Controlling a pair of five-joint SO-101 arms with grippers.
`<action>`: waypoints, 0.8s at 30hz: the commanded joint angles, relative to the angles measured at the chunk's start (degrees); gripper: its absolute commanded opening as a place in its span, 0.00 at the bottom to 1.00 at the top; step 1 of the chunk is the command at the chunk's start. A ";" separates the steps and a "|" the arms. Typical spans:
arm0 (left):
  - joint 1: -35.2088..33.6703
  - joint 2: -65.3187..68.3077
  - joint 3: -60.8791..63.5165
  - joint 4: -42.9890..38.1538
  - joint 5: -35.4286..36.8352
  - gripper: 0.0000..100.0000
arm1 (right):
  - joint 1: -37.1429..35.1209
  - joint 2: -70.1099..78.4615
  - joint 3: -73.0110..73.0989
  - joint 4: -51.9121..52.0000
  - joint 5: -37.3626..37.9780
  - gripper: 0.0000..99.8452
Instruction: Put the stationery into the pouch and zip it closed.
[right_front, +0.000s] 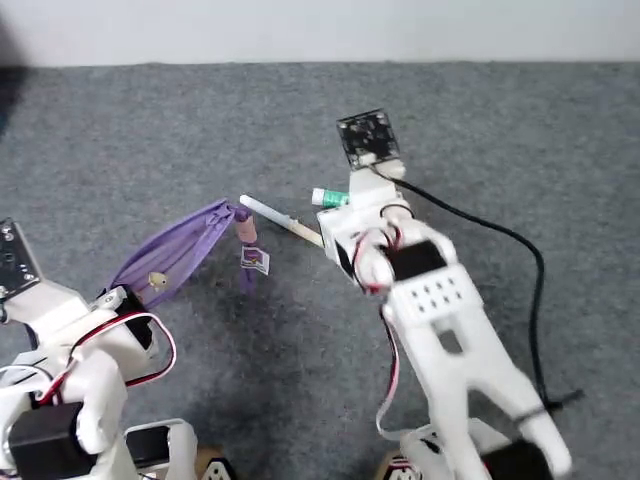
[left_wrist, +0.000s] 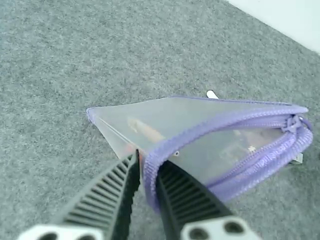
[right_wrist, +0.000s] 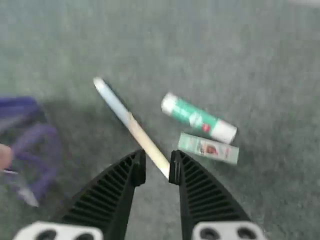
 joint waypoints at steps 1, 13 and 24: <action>0.53 0.62 -2.77 0.09 0.70 0.01 | 0.84 7.25 -8.70 4.00 4.22 0.08; 0.53 0.62 -2.68 1.67 0.62 0.01 | -0.57 41.71 -45.27 15.08 8.00 0.27; 0.35 0.62 -2.68 1.67 0.62 0.01 | -6.64 68.44 -77.36 23.34 10.20 0.30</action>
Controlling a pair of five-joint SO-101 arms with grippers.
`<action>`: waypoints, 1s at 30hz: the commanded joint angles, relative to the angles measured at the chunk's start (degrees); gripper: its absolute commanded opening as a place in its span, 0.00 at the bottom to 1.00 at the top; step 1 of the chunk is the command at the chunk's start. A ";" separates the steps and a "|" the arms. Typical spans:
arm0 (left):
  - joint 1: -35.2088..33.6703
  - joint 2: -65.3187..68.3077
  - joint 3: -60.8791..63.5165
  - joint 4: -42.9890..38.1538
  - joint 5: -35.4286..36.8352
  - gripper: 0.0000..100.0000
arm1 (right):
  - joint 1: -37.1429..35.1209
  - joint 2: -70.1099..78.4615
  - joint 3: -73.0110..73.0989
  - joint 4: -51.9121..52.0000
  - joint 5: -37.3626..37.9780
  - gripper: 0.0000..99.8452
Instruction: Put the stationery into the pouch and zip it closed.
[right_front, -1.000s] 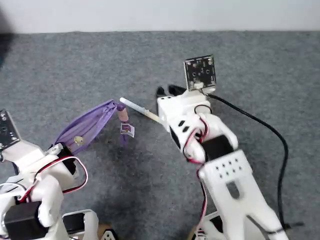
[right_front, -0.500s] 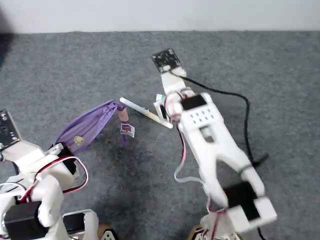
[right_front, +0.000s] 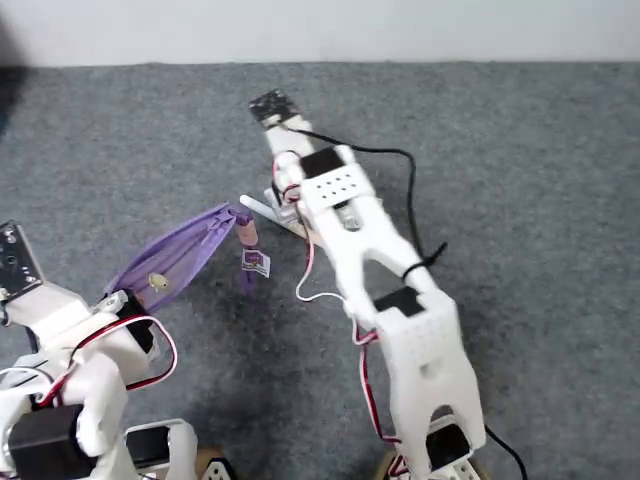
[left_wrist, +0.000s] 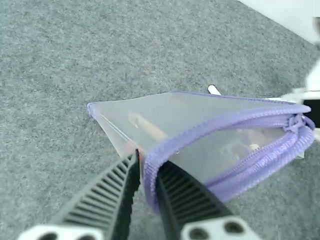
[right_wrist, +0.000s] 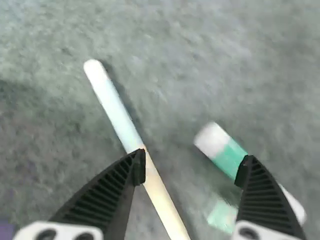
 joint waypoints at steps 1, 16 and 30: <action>0.18 0.70 -2.59 0.18 0.62 0.01 | -1.89 4.35 -11.16 1.98 1.93 0.30; 0.18 0.70 -2.33 0.09 0.62 0.01 | -3.82 27.03 -36.66 4.26 7.12 0.13; 0.44 0.35 -0.22 -0.18 0.62 0.01 | -1.01 29.93 -53.45 27.21 8.44 0.01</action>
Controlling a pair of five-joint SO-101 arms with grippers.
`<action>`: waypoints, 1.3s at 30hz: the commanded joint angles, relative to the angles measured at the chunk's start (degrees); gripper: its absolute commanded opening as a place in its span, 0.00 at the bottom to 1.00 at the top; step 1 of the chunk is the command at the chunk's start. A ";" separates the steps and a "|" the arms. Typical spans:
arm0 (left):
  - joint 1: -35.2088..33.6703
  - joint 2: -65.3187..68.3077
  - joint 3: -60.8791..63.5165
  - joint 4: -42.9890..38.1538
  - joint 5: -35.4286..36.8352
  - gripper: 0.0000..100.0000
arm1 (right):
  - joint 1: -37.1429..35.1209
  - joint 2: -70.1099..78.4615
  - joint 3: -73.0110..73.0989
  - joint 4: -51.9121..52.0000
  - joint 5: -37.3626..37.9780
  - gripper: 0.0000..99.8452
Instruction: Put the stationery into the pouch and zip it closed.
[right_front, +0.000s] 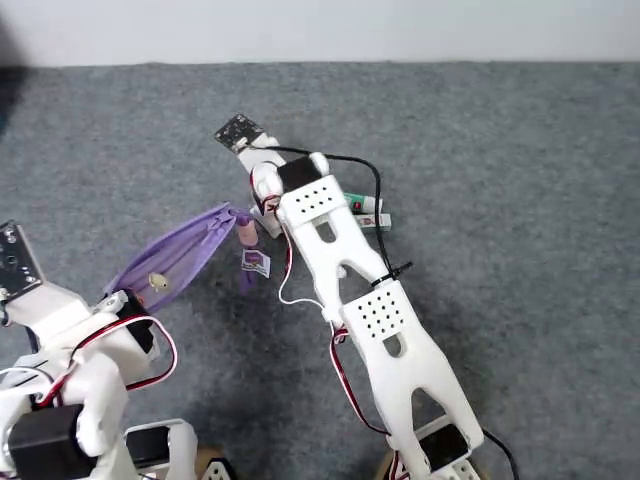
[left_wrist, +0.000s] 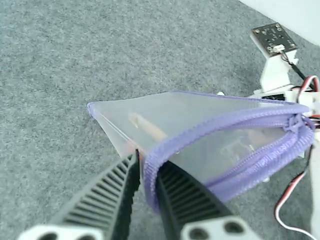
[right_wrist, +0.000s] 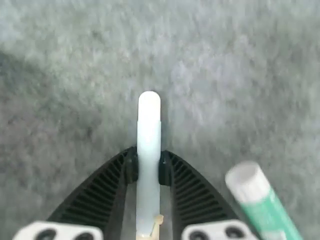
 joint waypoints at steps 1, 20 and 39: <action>0.44 0.35 -0.22 -0.18 0.62 0.01 | 1.10 -0.57 -8.26 7.25 -3.87 0.01; 0.44 0.35 -0.22 0.09 0.62 0.01 | 6.29 -11.47 -13.63 15.25 -12.22 0.01; 0.53 0.70 0.13 -0.26 0.62 0.01 | 6.20 -63.96 47.21 14.90 -12.40 0.01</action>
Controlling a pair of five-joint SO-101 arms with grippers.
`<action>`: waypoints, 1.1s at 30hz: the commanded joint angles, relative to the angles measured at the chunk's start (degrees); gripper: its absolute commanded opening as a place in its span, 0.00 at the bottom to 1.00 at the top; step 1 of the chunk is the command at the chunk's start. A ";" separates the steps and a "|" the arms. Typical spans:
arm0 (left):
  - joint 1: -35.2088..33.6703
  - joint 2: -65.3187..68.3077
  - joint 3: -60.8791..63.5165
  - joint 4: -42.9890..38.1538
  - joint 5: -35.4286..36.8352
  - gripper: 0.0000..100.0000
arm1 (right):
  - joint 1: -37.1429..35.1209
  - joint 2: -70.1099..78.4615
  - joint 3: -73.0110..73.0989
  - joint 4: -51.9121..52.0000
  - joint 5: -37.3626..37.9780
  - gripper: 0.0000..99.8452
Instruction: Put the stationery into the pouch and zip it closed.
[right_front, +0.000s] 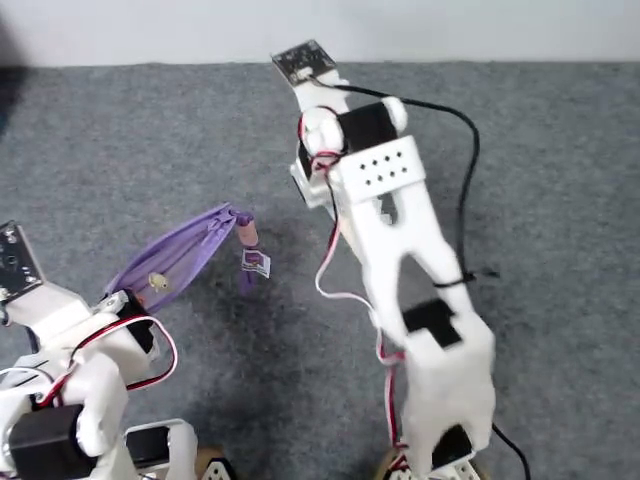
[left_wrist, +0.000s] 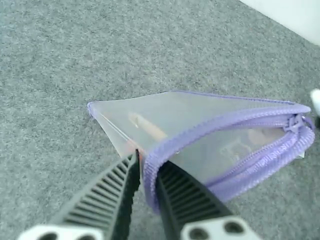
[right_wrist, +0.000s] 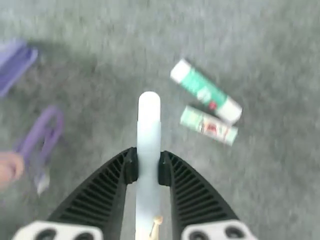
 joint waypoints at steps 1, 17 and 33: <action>0.53 0.70 -0.04 -0.26 0.62 0.01 | 0.48 -14.46 10.64 2.33 -0.79 0.01; 0.53 0.70 -0.04 -0.09 0.62 0.01 | -16.13 -59.12 39.74 -0.92 -0.70 0.01; 0.18 0.70 -0.04 0.09 0.62 0.01 | -25.71 -85.41 65.41 -49.01 -10.46 0.01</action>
